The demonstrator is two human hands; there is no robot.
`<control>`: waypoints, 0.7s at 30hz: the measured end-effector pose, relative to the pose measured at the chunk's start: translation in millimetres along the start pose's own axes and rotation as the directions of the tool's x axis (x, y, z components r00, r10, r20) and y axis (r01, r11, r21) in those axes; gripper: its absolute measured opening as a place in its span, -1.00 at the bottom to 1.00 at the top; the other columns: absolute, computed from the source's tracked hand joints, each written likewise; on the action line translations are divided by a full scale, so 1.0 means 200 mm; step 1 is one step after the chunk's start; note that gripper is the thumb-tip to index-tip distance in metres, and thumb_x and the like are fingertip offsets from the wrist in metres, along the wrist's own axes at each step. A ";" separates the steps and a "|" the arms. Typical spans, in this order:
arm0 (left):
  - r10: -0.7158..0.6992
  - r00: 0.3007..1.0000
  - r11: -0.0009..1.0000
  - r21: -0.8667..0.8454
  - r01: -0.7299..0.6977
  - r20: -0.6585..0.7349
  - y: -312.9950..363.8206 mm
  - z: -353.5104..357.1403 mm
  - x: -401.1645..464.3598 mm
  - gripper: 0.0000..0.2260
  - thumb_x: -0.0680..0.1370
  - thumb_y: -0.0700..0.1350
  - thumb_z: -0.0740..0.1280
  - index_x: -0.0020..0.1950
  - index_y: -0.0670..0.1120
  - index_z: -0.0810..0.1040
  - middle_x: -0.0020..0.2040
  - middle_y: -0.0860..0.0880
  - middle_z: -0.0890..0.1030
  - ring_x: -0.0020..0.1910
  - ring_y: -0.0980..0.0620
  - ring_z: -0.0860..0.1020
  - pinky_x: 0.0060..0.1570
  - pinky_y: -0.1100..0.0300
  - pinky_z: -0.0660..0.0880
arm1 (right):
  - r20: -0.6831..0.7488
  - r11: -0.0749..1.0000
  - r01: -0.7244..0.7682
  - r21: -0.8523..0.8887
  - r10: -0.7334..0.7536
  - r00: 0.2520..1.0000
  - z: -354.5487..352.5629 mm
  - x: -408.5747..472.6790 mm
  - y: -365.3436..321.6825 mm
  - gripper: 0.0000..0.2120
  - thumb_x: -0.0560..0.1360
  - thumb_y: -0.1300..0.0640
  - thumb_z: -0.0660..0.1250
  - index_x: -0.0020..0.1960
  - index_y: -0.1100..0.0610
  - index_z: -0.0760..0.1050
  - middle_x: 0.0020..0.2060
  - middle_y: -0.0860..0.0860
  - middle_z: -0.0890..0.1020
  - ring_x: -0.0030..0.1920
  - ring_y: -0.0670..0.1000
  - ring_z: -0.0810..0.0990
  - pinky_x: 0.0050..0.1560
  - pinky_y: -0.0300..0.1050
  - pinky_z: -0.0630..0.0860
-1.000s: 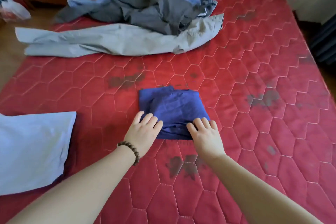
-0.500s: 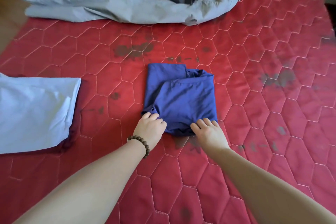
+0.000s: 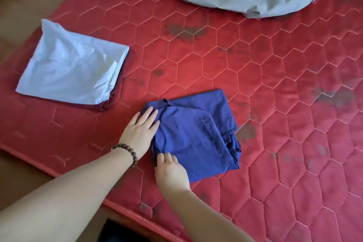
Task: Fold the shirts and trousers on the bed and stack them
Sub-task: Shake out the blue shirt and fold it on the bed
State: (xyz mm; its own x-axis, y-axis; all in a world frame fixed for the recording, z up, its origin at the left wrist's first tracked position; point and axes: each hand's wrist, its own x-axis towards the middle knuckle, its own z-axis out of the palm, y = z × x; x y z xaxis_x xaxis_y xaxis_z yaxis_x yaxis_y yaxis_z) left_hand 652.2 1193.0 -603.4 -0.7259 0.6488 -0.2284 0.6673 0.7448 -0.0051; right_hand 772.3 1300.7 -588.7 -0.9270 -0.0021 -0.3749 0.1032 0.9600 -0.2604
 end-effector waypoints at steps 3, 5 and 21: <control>-0.241 0.970 0.950 -0.197 0.242 0.032 0.01 0.04 -0.04 -0.49 0.58 -0.24 0.15 0.54 -0.07 0.21 0.58 -0.09 0.05 0.55 -0.15 0.03 0.48 -0.06 0.09 | -0.022 0.988 0.017 0.151 -0.014 1.000 -0.02 0.06 0.02 -0.71 0.51 0.00 0.29 0.07 0.22 0.51 -0.05 0.13 0.57 -0.04 0.17 0.57 -0.21 0.01 0.52; -0.345 0.937 0.888 -0.343 0.306 -0.057 0.06 0.03 -0.05 -0.53 0.54 -0.22 0.29 0.46 -0.14 0.36 0.53 -0.16 0.21 0.49 -0.24 0.21 0.39 -0.14 0.27 | -0.153 0.993 0.036 0.117 -0.018 0.988 -0.07 0.11 0.13 -0.76 0.47 0.06 0.36 0.00 0.23 0.57 -0.12 0.15 0.59 -0.12 0.21 0.58 -0.22 0.04 0.54; -0.519 0.855 0.681 -0.611 0.404 -0.014 0.25 0.11 0.08 -0.28 0.48 -0.10 0.44 0.55 -0.07 0.15 0.58 -0.15 -0.02 0.45 -0.25 0.18 0.45 0.00 0.18 | -0.052 0.931 -0.329 0.158 0.341 0.939 -0.27 0.51 0.78 -0.76 0.57 0.00 0.26 0.16 0.10 0.42 0.09 0.09 0.56 0.18 0.17 0.44 0.15 0.06 0.25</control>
State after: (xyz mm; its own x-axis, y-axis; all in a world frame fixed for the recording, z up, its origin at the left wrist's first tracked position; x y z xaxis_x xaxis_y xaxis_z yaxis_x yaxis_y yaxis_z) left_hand 678.0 1236.8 -627.7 -0.9689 0.1705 -0.1793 0.0599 0.8646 0.4988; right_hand 675.4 1464.8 -619.8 -0.8539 0.3396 -0.3943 0.4580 0.8502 -0.2595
